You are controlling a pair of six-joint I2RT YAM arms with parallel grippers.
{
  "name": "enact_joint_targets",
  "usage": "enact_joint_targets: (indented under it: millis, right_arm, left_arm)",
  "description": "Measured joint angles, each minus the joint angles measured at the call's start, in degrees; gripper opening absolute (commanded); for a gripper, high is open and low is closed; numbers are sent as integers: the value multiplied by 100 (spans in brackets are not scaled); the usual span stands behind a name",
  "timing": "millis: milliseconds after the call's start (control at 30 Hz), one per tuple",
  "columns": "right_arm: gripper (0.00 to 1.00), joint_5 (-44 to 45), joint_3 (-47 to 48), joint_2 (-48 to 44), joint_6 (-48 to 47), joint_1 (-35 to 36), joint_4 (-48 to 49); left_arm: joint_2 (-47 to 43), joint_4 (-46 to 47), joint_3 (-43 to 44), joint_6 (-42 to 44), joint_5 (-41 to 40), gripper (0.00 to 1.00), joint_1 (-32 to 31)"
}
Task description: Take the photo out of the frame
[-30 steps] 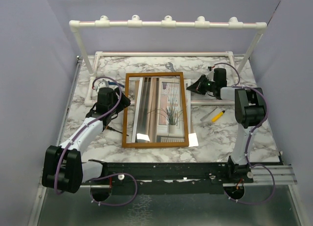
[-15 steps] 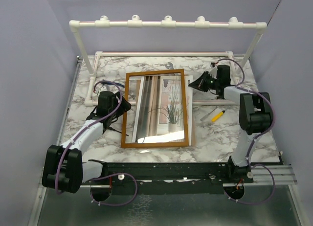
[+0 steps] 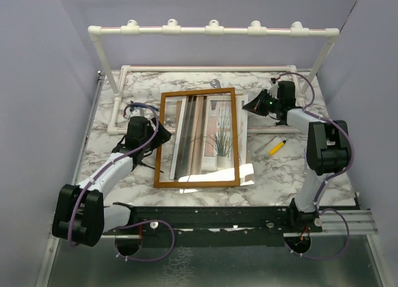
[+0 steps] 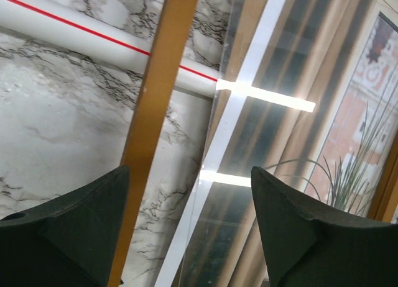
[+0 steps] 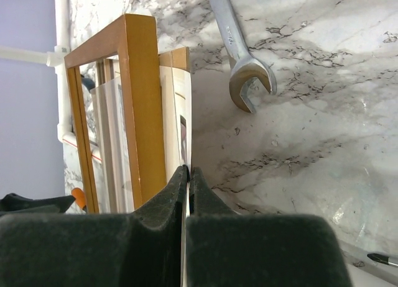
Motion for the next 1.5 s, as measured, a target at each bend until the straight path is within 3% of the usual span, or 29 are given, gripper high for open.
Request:
enact_joint_targets:
  millis: [333, 600, 633, 700, 767, 900, 1000, 1100, 1133, 1400, 1500]
  right_arm:
    - [14, 138, -4, 74, 20, -9, 70]
    - [18, 118, -42, 457, 179, -33, 575]
    - [24, 103, -70, 487, 205, -50, 634]
    - [48, 72, -149, 518, 256, -103, 745]
    - [53, 59, -254, 518, 299, -173, 824]
    - [54, 55, -426, 518, 310, -299, 968]
    - [61, -20, -466, 518, 382, -391, 1062]
    - [44, -175, -514, 542, 518, -518, 1421]
    - [43, -234, -535, 562, 573, -546, 1552]
    - [57, -590, -479, 1187, 949, -614, 2087]
    - [57, -684, -435, 1307, 1012, -603, 2090]
  left_arm:
    - [-87, -35, 173, 13, -205, 80, -946]
    - [-87, -70, 214, 13, -411, 80, -990]
    - [-90, -72, 214, 13, -433, 80, -992]
    - [-90, -81, 214, 15, -466, 80, -992]
    - [-96, -94, 214, 15, -498, 80, -992]
    - [-127, -96, 214, 15, -531, 80, -992]
    - [-127, -98, 214, 15, -549, 80, -992]
    - [-127, -103, 214, 15, -553, 80, -992]
    - [-127, -105, 214, 17, -553, 80, -992]
    - [-127, -142, 214, 35, -562, 80, -992]
    - [-127, -181, 214, 42, -584, 80, -992]
